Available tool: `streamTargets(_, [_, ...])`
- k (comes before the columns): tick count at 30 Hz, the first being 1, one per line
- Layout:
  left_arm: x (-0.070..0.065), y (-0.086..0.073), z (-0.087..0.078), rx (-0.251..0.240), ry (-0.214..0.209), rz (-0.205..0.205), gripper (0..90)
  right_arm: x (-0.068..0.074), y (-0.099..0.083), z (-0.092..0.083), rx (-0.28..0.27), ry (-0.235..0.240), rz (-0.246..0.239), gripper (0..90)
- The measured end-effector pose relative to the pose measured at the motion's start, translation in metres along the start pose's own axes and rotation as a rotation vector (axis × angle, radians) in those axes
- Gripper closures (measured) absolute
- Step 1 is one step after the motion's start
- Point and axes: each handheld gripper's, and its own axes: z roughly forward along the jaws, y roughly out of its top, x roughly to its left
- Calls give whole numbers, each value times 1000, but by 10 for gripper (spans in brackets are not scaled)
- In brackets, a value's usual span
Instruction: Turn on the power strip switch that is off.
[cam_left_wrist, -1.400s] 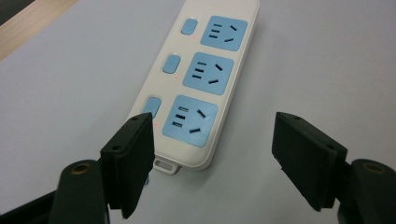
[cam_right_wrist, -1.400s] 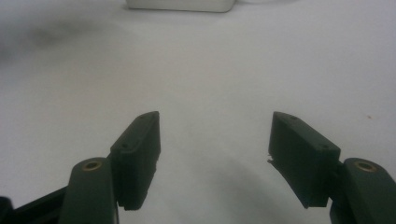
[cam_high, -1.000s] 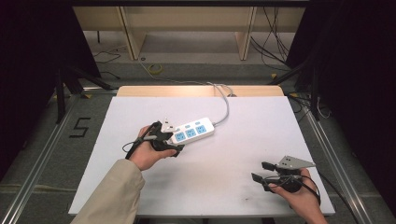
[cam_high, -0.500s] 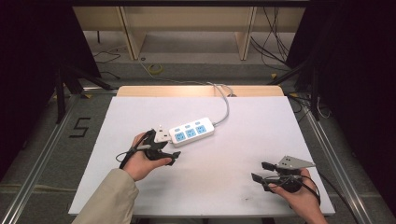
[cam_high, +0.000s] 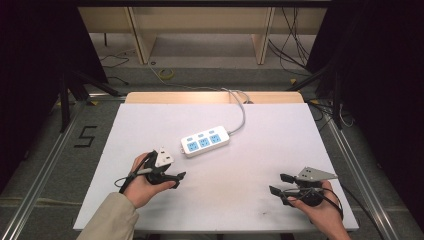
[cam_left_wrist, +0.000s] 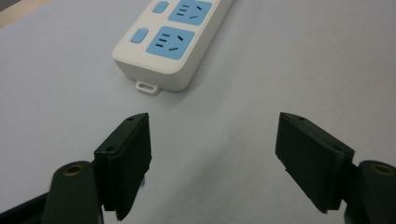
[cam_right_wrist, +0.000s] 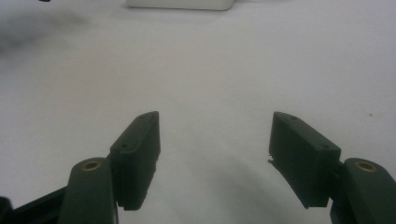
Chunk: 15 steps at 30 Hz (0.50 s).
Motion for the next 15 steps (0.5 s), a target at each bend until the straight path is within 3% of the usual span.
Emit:
streamTargets(9, [-2,-22,-10,-15,29,-9,257,0,0,0,2,3,-1,348])
streamTargets(15, [3,-38,-17,0,46,-39,253,0,0,-1,-1,1,-3,347])
